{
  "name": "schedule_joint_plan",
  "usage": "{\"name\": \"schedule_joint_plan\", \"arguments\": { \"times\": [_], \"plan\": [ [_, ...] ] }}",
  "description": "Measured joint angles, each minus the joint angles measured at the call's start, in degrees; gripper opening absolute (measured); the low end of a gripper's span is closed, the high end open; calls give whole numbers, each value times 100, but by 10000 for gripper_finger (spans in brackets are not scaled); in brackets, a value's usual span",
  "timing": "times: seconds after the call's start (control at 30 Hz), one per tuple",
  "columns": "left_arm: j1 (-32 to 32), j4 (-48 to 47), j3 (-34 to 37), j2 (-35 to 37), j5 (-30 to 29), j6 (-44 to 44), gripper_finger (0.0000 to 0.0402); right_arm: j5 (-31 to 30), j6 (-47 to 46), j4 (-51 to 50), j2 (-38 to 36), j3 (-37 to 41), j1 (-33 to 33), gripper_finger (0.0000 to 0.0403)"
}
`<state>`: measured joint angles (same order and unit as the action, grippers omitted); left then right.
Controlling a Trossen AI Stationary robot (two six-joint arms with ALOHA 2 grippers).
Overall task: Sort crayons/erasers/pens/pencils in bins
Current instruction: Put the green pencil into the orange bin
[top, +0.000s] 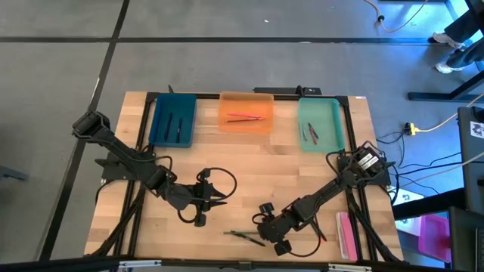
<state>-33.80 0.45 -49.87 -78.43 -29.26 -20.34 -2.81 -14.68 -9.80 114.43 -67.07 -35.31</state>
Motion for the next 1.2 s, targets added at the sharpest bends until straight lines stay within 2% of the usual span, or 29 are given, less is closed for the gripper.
{"name": "schedule_joint_plan", "arguments": {
  "times": [0.47, 0.67, 0.8, 1.07, 1.2],
  "plan": [
    [0, 0, 0, 0, 0, -2, 80, -402, -159, -150, 0, 0, 0, 120],
    [2, 0, 0, 0, 0, -2, 80, -861, -654, -410, -11, -7, 7, 118],
    [0, 0, 0, 0, -2, -2, 80, -845, -554, -444, -13, -7, 15, 100],
    [2, 0, 0, 0, 0, -2, 80, -726, -303, -466, -20, -7, 24, 35],
    [1, 0, 0, 0, -1, -1, 80, -718, -340, -469, -20, -7, 24, 31]
  ]
}}
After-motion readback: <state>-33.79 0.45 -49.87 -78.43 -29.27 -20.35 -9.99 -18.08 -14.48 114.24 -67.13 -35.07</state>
